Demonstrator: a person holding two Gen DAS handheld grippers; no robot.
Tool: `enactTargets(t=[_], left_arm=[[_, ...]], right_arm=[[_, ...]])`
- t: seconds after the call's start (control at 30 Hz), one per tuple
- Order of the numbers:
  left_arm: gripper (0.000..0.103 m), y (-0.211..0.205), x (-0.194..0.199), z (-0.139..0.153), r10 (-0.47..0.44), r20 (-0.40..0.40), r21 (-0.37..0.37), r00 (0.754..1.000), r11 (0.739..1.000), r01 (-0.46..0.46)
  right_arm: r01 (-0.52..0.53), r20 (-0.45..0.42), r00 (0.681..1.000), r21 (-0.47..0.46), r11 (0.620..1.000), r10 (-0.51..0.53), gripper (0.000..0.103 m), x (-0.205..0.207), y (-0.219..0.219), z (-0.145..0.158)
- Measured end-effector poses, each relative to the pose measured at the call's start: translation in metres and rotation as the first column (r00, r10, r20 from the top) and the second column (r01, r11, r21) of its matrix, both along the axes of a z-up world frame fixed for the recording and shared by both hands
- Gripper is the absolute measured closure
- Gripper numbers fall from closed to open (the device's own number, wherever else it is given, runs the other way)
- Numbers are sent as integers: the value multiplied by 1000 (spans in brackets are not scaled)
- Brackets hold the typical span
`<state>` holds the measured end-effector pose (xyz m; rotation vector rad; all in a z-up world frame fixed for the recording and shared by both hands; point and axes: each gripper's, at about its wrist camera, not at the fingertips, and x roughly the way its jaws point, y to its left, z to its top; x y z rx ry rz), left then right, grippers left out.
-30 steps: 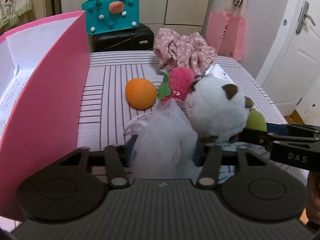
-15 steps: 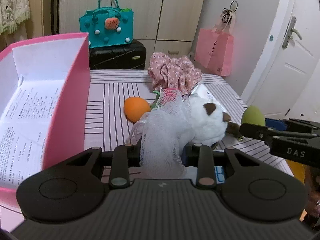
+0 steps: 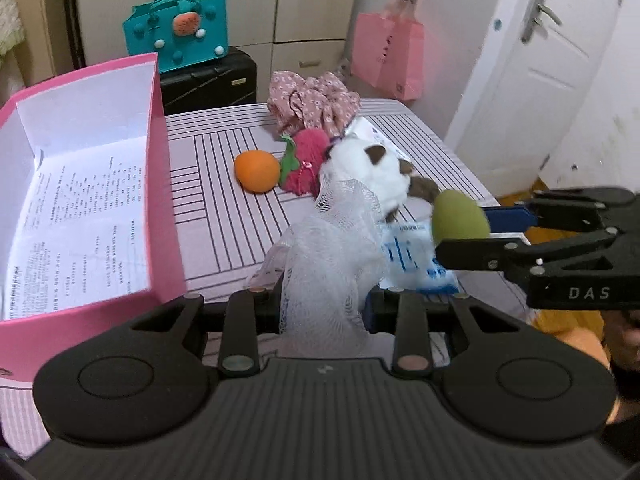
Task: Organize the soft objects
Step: 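Carry the mesh puff with the left tool while the right tool carries the green sponge to the pink box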
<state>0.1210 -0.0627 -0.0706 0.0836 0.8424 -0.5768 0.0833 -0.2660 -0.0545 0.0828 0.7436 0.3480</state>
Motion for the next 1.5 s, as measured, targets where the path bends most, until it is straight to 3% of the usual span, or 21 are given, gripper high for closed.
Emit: enactTargets(t=[0.13, 0.4, 0.63, 0.87, 1.13, 1.27, 1.5], left_arm=[[71, 6, -13, 12, -21, 45, 51, 999, 999, 19], [71, 34, -29, 33, -84, -24, 50, 996, 995, 85], [71, 65, -36, 52, -80, -66, 36, 995, 996, 83], [71, 93, -30, 70, -30, 9, 0, 1000, 1000, 30], [71, 127, 12, 80, 48, 54, -49, 997, 998, -45], [71, 143, 49, 73, 124, 40, -51, 991, 991, -122], [71, 134, 122, 42, 141, -1, 59, 990, 988, -141]], right_arm=[[-81, -44, 996, 0, 997, 80, 55, -4, 19, 5], [-209, -93, 974, -32, 977, 206, 55, -7, 53, 24], [-300, -114, 950, -62, 952, 292, 55, -13, 75, 46], [-356, -85, 934, -105, 929, 348, 55, -9, 98, 67], [-391, 7, 919, -104, 914, 394, 54, 33, 123, 89], [-412, 69, 905, -109, 905, 420, 54, 64, 138, 96], [-441, 106, 885, -123, 889, 453, 54, 130, 165, 79]])
